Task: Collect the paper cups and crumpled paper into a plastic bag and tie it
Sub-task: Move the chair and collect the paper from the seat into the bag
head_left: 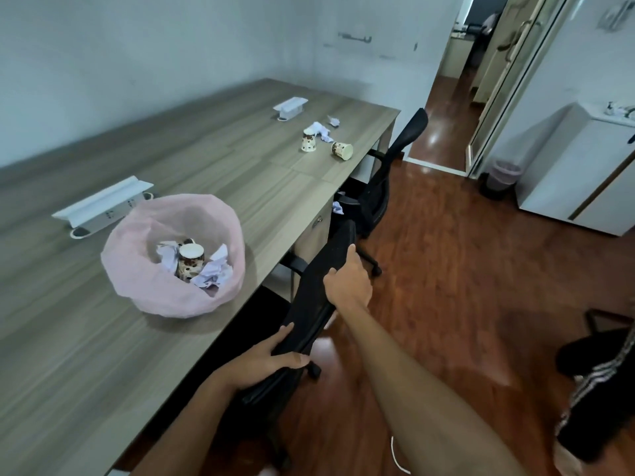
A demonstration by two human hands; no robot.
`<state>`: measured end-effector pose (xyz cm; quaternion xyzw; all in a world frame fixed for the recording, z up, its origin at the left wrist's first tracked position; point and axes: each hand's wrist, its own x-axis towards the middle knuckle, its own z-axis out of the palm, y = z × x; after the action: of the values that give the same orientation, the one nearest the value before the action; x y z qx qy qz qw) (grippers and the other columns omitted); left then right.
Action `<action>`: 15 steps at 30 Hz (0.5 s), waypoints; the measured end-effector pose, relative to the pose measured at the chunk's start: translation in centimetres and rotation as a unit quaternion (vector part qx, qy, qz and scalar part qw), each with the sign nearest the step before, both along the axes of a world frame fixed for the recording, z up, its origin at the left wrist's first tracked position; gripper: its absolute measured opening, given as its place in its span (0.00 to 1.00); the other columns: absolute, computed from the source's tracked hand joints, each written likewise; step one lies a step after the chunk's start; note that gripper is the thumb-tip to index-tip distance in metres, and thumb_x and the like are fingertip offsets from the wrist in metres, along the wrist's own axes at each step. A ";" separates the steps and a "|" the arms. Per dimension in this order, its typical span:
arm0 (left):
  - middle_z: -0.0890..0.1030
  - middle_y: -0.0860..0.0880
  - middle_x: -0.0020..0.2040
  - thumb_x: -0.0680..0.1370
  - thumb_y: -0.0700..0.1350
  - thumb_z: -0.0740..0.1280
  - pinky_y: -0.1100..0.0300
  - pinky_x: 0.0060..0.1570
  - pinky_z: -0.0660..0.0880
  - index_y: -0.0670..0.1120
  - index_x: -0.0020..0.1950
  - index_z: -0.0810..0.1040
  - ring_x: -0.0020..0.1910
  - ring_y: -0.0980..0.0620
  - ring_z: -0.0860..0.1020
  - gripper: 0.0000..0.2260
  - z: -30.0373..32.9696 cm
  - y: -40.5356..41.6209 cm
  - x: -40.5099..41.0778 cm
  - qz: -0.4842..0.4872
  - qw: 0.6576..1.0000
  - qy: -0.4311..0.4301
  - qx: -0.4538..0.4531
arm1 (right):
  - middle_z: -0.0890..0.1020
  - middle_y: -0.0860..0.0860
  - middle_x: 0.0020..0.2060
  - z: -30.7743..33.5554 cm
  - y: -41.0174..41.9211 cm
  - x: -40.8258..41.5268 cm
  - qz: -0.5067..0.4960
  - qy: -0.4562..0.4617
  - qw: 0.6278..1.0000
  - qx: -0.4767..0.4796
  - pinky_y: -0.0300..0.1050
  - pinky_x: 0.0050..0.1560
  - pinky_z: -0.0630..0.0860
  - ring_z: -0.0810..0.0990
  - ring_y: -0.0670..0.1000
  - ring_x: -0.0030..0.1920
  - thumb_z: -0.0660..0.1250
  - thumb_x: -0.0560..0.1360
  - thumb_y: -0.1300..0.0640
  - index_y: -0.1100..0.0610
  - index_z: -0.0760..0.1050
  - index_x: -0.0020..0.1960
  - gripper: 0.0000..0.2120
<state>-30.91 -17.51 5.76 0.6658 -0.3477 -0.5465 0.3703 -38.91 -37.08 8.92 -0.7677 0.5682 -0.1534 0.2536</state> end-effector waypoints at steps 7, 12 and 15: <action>0.68 0.64 0.71 0.68 0.59 0.76 0.76 0.56 0.68 0.62 0.73 0.67 0.61 0.74 0.68 0.36 1.4 2.5 6.1 0.025 0.998 -0.039 -0.048 | 0.55 0.47 0.78 0.3 2.1 6.2 0.014 0.016 1.000 0.011 0.56 0.63 0.72 0.70 0.57 0.68 0.57 0.79 0.50 0.50 0.45 0.80 0.34; 0.72 0.65 0.65 0.71 0.51 0.76 0.79 0.48 0.70 0.61 0.70 0.71 0.54 0.78 0.72 0.29 1.4 3.4 8.5 0.045 0.996 -0.050 -0.060 | 0.55 0.50 0.78 0.4 3.1 8.8 0.009 0.033 0.999 0.026 0.57 0.65 0.70 0.66 0.57 0.71 0.62 0.77 0.50 0.53 0.43 0.80 0.39; 0.72 0.65 0.64 0.71 0.49 0.76 0.79 0.48 0.69 0.60 0.70 0.72 0.54 0.79 0.71 0.29 1.4 3.0 8.4 0.044 0.995 -0.050 -0.074 | 0.56 0.49 0.78 0.6 2.7 8.7 0.001 0.054 0.999 0.004 0.56 0.65 0.69 0.66 0.57 0.70 0.59 0.78 0.50 0.52 0.45 0.80 0.35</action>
<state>-22.52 -14.54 7.15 0.6779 -0.3759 -0.4683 0.4240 -30.19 -34.37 9.56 -0.7744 0.5810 -0.1089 0.2254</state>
